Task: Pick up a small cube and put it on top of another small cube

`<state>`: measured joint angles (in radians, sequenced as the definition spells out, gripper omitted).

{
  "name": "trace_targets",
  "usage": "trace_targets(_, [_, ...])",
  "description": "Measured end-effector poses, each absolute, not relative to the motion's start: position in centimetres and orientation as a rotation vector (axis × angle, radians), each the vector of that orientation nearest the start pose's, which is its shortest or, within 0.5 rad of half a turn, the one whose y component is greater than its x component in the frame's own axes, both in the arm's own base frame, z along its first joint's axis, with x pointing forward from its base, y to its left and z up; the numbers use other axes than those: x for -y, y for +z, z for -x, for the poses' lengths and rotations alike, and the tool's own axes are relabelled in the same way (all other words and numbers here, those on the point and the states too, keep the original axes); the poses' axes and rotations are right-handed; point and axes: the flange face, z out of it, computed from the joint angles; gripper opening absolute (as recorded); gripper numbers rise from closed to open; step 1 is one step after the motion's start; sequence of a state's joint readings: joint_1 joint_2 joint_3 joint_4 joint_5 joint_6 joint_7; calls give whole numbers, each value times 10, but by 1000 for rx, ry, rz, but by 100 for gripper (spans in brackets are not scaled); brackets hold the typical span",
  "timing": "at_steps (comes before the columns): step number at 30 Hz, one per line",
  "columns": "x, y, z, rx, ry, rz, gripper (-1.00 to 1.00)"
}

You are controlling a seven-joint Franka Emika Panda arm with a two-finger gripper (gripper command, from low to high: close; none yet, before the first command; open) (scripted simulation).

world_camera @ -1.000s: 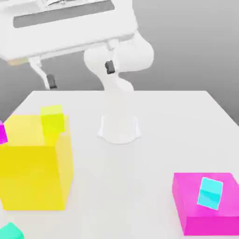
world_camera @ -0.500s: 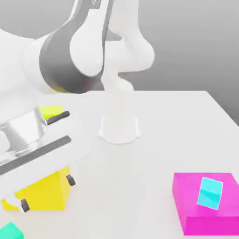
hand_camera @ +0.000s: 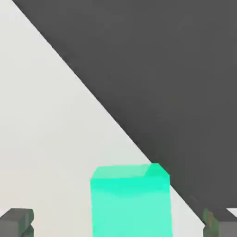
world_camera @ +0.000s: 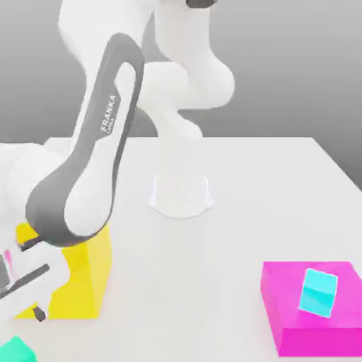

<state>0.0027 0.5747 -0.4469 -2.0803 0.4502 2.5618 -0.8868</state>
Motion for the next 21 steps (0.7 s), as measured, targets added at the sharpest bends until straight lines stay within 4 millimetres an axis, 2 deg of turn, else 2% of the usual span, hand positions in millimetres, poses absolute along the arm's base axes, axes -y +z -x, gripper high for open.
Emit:
trace_targets(1, [258,153,-520,198,-2,3135,0])
trace_targets(2, [258,140,-519,199,-1,3135,-100])
trace_targets(7, [258,140,-519,199,2,3133,-100])
trace_targets(8, [258,133,-518,199,2,3133,-100])
trace_targets(9, [258,140,-519,201,2,3134,-100])
trace_targets(12, [257,184,-519,202,4,3133,-100])
trace_targets(13, [246,189,-520,211,18,3120,-100])
trace_targets(15, [212,190,-525,248,61,3084,-100])
trace_targets(21, [88,197,-533,436,175,2994,-100])
